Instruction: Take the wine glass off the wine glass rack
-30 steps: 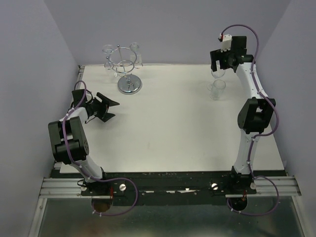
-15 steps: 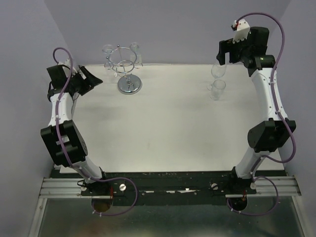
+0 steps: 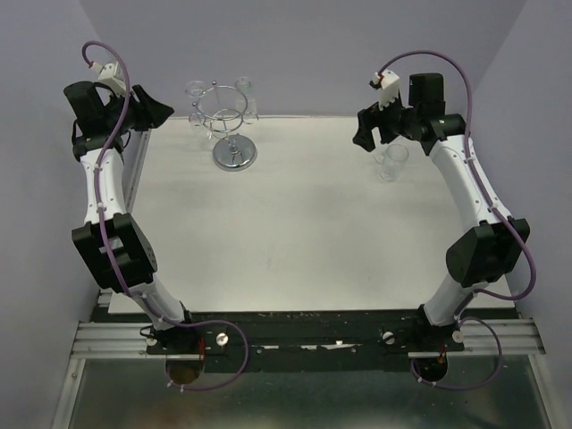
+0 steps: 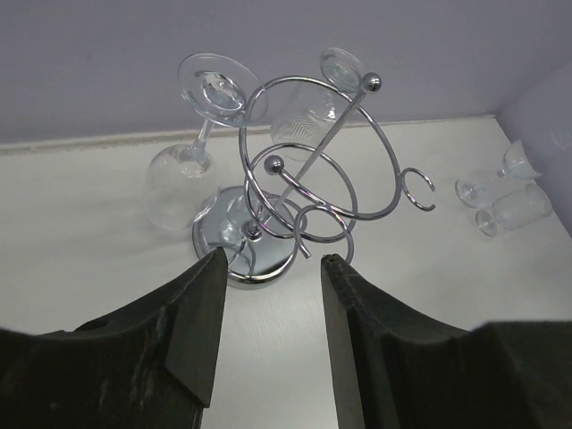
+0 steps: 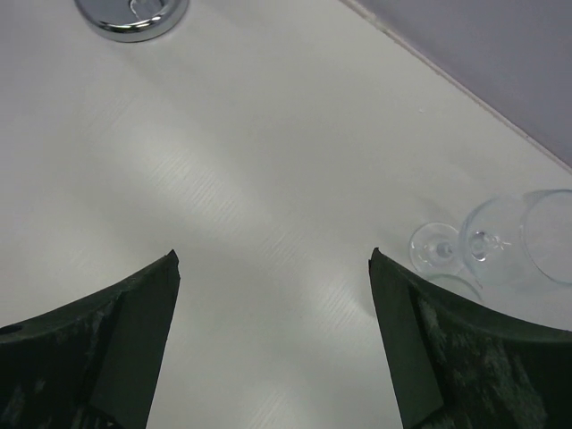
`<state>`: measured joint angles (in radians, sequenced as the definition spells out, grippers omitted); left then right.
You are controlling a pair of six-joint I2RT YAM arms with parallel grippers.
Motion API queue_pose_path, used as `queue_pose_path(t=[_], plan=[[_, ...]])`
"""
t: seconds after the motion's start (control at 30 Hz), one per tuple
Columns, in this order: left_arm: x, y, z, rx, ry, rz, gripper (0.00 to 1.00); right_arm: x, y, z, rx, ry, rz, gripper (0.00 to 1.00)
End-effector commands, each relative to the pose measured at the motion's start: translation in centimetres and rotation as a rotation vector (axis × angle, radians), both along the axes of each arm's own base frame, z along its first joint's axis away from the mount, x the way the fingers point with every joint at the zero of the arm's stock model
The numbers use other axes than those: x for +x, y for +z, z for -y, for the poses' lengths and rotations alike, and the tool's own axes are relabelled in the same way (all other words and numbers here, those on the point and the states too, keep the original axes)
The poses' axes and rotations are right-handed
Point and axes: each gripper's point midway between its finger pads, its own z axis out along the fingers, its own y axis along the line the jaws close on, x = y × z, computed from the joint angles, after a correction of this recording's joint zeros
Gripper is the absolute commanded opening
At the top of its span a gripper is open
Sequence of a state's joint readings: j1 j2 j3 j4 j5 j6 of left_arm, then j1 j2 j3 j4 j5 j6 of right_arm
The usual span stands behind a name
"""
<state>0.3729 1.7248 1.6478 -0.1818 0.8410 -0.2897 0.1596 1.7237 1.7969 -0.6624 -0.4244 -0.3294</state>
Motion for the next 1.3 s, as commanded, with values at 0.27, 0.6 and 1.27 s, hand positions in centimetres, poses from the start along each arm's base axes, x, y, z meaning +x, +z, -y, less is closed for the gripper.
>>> queue_pose_path(t=[0.27,0.6,1.27], plan=[[1.9,-0.9,1.4,0.215,-0.086,0.143,0.6,-2.5,-0.1,-2.8,0.007,0.091,-0.02,0.93],[2.5,-2.7,4.8,0.077,-0.121,0.085,0.6,-2.5,-1.2,-2.9,-0.022,0.086,-0.031,0.94],[1.2,-4.2,9.6,-0.05,-0.186,-0.001,0.59,-2.4,-2.2,-3.3,-0.062,0.089,-0.035,0.94]])
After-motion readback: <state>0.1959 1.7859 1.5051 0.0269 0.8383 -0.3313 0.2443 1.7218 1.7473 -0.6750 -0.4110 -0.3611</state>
